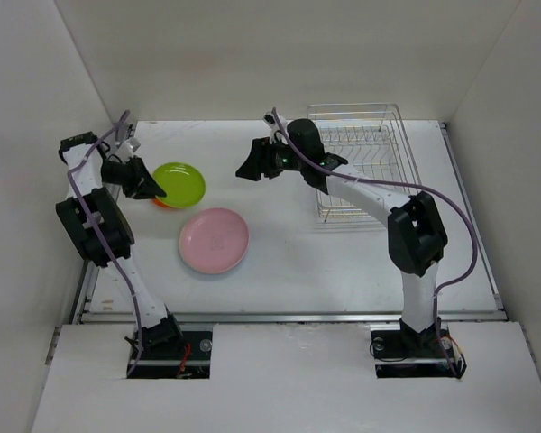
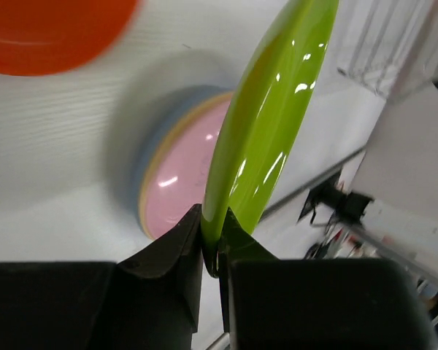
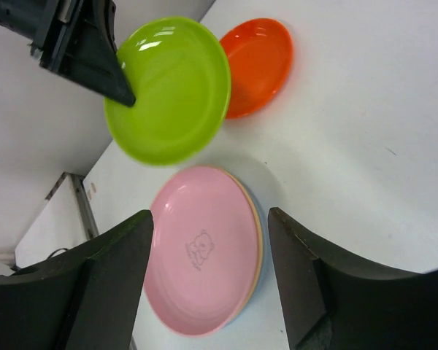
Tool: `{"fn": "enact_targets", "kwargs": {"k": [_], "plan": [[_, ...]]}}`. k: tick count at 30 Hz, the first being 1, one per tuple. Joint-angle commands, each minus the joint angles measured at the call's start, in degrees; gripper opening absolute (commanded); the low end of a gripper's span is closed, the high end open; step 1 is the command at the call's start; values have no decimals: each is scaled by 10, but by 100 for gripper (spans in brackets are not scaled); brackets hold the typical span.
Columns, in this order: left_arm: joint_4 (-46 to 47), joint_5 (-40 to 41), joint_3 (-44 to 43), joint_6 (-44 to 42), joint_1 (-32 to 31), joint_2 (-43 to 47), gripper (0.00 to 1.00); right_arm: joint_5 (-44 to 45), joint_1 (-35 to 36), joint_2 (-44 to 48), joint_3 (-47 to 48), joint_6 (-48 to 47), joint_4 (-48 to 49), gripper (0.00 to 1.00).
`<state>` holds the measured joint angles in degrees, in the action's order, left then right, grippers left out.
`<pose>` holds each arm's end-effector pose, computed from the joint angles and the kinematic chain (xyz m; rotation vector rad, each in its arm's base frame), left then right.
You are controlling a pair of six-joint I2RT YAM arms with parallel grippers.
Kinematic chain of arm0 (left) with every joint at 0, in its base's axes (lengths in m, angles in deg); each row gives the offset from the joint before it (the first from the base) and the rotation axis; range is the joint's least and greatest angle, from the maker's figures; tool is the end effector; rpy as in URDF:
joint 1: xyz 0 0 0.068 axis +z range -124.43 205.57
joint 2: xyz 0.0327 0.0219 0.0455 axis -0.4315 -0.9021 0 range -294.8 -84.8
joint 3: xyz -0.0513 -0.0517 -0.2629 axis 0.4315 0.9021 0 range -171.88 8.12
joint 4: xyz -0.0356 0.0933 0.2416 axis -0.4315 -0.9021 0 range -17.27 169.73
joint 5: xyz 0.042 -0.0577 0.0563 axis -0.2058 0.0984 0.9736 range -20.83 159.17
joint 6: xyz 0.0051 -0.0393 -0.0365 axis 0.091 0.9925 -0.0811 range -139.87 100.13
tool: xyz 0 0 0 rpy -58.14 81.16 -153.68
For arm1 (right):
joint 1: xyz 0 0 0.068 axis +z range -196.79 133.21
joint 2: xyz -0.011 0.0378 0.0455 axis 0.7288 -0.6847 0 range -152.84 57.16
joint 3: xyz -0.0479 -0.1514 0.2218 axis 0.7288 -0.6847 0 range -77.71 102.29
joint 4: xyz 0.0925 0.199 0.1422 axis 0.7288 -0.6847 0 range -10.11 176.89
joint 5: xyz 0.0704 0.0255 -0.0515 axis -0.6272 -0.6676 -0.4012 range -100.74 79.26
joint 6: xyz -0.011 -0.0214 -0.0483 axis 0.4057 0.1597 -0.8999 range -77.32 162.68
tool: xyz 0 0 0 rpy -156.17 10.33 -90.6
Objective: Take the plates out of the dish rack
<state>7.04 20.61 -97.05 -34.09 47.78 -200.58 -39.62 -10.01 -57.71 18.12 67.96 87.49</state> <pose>0.3787 0.1258 0.2682 -0.1118 2.5715 -1.0554 0.3757 0.3024 0.2965 -0.5711 1.9580 1.1874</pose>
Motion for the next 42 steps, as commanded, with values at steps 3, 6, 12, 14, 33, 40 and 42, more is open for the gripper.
{"fn": "enact_targets", "kwargs": {"k": [3,6,12,14,33,40,42], "plan": [[84,55,-69,118,33,-70,0,-1,-1,28,-27,-3,18,70],[102,85,-109,144,33,-114,0,-13,-1,28,-33,-8,18,70],[132,136,-130,166,33,-160,5,-26,-1,34,-70,-8,18,67],[118,155,-140,166,33,-180,15,-26,-1,46,-80,-8,24,67],[81,304,-97,118,10,-89,55,101,-1,212,-165,-21,-60,70],[111,395,-12,106,10,105,72,351,-7,378,-218,-26,-183,81],[131,450,12,106,10,172,82,441,-7,412,-235,-26,-212,82]]}}
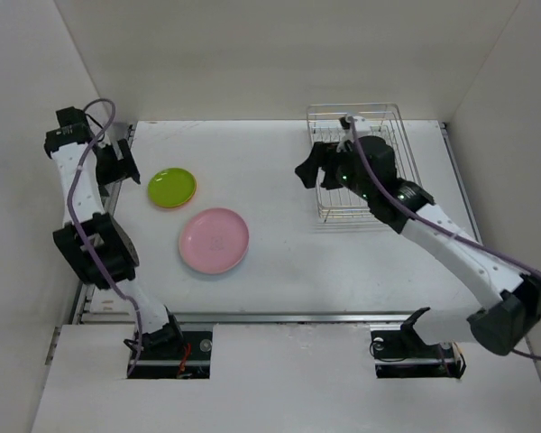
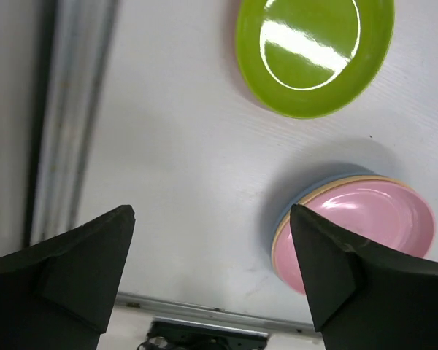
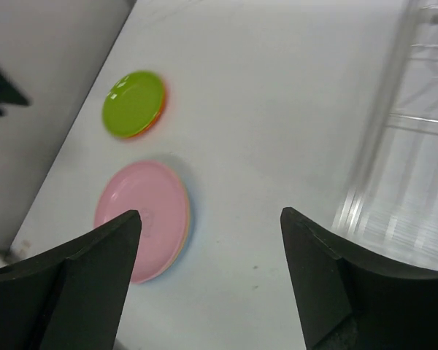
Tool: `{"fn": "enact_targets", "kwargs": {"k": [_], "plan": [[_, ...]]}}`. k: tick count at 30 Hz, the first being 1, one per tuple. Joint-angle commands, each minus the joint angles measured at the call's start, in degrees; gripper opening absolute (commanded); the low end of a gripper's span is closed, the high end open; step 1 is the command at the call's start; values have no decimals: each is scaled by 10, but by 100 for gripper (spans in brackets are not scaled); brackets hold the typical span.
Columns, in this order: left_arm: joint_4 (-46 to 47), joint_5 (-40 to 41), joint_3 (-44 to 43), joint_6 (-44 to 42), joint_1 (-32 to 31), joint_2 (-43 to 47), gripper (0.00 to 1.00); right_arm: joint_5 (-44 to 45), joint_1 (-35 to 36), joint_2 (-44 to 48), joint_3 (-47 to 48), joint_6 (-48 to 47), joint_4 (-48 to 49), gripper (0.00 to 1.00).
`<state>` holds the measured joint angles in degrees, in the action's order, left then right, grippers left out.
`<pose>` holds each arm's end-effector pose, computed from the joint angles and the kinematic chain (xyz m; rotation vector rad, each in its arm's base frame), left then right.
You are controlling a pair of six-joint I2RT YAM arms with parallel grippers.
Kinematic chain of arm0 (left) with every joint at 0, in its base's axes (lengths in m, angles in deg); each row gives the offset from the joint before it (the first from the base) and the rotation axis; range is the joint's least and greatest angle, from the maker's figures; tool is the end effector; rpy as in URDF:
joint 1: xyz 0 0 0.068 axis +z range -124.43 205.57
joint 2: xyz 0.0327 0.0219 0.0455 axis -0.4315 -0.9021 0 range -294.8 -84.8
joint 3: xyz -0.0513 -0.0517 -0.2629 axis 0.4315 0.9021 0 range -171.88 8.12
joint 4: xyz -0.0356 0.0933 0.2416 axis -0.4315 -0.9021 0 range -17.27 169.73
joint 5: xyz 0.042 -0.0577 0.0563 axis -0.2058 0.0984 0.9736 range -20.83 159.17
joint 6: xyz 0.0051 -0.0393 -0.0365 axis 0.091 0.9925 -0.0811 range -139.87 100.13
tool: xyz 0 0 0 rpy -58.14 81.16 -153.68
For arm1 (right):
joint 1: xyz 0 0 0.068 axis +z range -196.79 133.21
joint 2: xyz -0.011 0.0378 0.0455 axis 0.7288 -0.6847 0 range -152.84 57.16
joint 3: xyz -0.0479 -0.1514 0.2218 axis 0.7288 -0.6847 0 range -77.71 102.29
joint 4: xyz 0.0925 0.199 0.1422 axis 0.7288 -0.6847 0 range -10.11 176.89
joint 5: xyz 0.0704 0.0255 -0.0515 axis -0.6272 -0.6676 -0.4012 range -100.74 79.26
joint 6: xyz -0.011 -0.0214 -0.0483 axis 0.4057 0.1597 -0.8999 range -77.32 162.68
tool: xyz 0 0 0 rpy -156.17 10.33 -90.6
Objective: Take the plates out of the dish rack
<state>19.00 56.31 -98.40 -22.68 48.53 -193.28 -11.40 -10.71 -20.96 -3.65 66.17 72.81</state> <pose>0.3719 0.1490 0.3189 -0.3888 2.5972 -0.1461 0.2571 0.1880 0.3802 -0.2221 1.9397 0.7125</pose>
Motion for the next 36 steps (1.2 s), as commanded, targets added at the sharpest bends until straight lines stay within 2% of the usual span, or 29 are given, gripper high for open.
{"fn": "enact_targets", "kwargs": {"k": [1,5,6,8,9,11,16,17,21,36], "plan": [[17,121,39,-3,2,118,86,191,0,76,-17,-2,-96,84],[-10,292,72,34,2,199,91,318,0,141,-31,10,-187,85],[-10,316,77,34,2,211,91,336,0,153,-31,22,-205,88],[-16,366,89,60,2,239,92,362,0,193,-44,45,-247,88],[-16,409,113,66,2,255,95,370,0,208,-49,46,-255,88],[-11,430,140,71,2,299,100,376,0,256,-71,53,-262,90],[9,407,228,64,2,370,100,362,0,352,-105,58,-256,97],[14,399,234,64,2,376,100,354,0,365,-113,58,-250,100],[14,370,241,52,2,397,100,329,0,420,-119,43,-245,100],[14,333,236,35,2,425,100,299,0,449,-109,43,-245,100]]}}
